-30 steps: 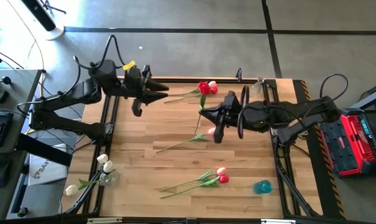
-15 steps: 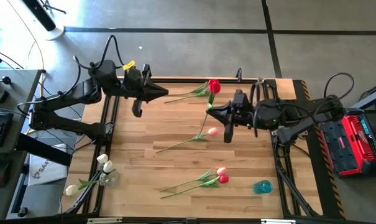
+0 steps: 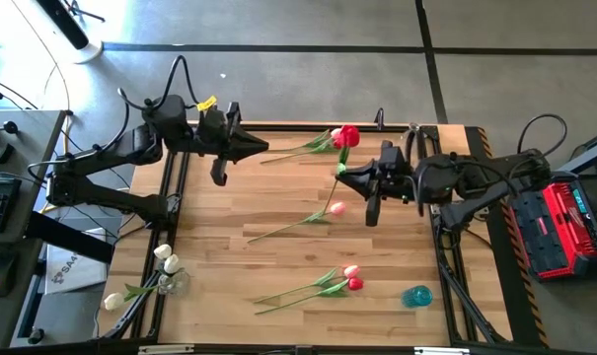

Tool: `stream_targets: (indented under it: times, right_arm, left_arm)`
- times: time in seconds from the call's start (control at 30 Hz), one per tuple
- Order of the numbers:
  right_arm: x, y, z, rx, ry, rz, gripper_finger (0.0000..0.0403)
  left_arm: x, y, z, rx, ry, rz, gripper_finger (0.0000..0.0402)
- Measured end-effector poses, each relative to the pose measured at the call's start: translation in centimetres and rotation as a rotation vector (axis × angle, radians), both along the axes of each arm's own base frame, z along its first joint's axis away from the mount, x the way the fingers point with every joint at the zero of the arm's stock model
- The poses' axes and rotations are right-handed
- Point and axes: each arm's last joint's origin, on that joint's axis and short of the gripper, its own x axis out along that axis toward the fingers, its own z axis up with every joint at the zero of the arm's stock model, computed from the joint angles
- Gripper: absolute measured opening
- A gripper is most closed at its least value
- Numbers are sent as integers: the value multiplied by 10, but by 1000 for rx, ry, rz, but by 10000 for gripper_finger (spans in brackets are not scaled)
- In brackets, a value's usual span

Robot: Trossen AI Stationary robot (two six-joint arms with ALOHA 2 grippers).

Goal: Sort flowers into vase by color
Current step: Put the middle red flower into the blue vase

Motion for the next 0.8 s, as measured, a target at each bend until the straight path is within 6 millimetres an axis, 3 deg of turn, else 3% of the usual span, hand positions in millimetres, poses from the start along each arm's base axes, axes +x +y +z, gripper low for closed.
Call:
stream_targets:
  times: [0.47, 0.8]
  right_arm:
    - [-20, 0, 8, -16, -18, -15, 0]
    - [-20, 0, 8, -27, -14, -15, 0]
  left_arm:
    - [1, 0, 0, -1, 1, 0, 10]
    - [1, 0, 0, -1, 1, 0, 10]
